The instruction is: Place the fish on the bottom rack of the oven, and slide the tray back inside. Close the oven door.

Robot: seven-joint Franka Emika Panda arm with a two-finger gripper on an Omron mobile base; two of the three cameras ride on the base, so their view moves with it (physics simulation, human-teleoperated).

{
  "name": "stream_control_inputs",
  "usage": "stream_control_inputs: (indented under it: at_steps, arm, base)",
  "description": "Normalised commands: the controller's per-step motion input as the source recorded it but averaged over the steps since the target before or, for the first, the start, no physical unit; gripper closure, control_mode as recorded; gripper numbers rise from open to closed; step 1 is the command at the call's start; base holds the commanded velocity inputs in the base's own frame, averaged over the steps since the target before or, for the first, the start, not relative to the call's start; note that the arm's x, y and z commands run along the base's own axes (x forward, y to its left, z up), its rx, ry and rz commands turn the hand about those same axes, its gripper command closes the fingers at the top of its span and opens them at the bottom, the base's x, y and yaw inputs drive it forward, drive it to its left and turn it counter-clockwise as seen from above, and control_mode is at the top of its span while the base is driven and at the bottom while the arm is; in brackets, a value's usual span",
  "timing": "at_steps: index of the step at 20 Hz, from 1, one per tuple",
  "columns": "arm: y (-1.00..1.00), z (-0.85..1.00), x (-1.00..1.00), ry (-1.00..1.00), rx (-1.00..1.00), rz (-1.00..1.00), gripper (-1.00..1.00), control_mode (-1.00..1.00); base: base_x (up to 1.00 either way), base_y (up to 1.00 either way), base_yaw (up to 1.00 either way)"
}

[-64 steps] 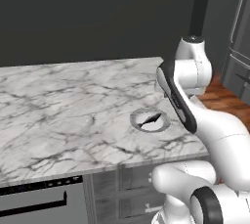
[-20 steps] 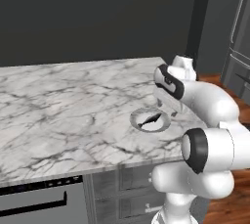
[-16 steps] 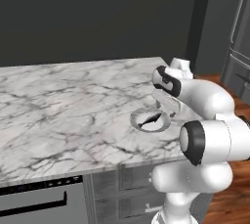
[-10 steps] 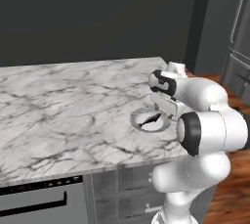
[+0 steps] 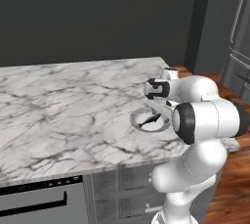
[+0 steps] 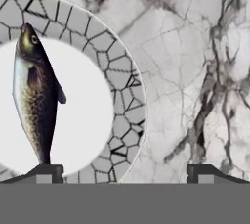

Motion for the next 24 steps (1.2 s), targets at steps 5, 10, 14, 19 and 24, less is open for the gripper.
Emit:
stream_control_inputs:
  at_steps: [5,10,14,19,24]
  arm:
    - [0.00,-0.25,0.33,0.00,0.00,0.00,-1.00,-1.00]
    - [0.04,-0.26,0.36,0.00,0.00,0.00,-1.00,-1.00]
    - [0.07,-0.27,0.33,0.00,0.00,0.00,-1.00,-1.00]
    - [0.07,-0.29,0.31,0.00,0.00,0.00,-1.00,-1.00]
    - [0.01,-0.32,0.24,0.00,0.00,0.00,-1.00,-1.00]
  base:
    - [0.00,0.00,0.00]
    - [0.00,0.00,0.00]
    - [0.00,0.00,0.00]
    - [0.00,0.00,0.00]
    - [0.00,0.00,0.00]
